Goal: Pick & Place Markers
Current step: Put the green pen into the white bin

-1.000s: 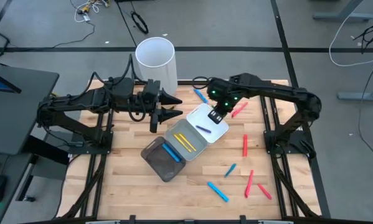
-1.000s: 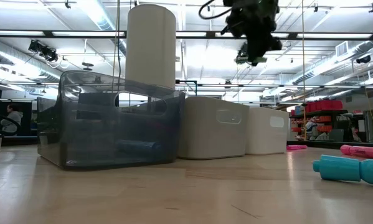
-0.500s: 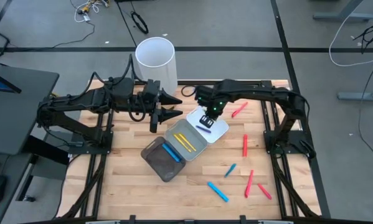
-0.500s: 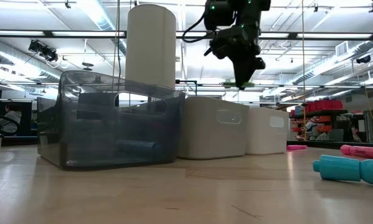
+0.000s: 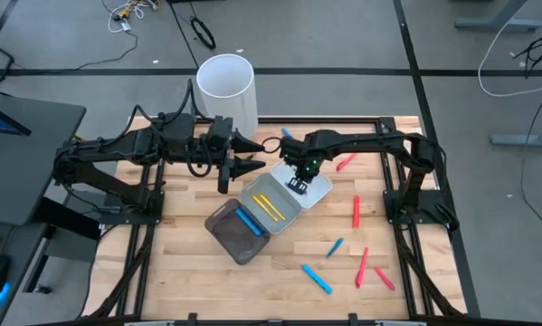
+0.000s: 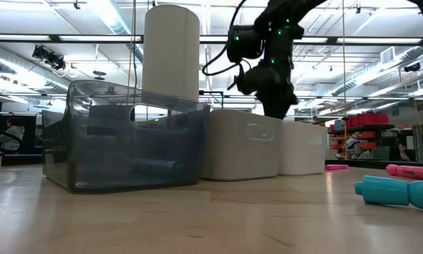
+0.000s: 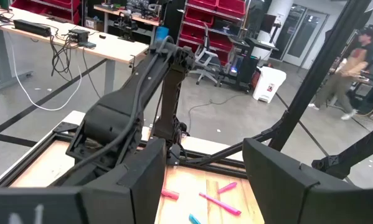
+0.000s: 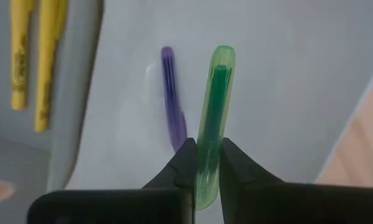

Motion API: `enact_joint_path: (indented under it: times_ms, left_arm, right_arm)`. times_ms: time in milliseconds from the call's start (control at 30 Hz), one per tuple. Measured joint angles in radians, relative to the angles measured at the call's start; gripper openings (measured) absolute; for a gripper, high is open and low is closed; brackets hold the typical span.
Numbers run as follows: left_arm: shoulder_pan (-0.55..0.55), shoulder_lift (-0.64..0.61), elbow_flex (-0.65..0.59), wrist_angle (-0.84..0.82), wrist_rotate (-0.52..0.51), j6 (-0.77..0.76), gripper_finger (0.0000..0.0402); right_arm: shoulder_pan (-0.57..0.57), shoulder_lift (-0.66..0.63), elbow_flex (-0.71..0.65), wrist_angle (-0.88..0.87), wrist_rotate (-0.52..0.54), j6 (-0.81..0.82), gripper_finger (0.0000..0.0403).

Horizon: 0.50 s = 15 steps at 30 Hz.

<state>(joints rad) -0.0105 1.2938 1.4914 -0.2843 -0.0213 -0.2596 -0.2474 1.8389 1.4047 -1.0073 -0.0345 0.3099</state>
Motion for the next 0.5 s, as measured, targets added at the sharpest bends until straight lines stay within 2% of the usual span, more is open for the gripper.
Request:
enact_joint_path:
  times_ms: [233,500]
  left_arm:
    - [0.0,0.0,0.0,0.0,0.0,0.0,0.022]
    - [0.0,0.0,0.0,-0.001,0.0,0.0,0.022]
  right_arm:
    - [-0.001,0.015,-0.067,0.084,0.0,-0.01,0.0025]
    - [0.0,0.113,-0.071,0.116,-0.001,-0.048,0.0025]
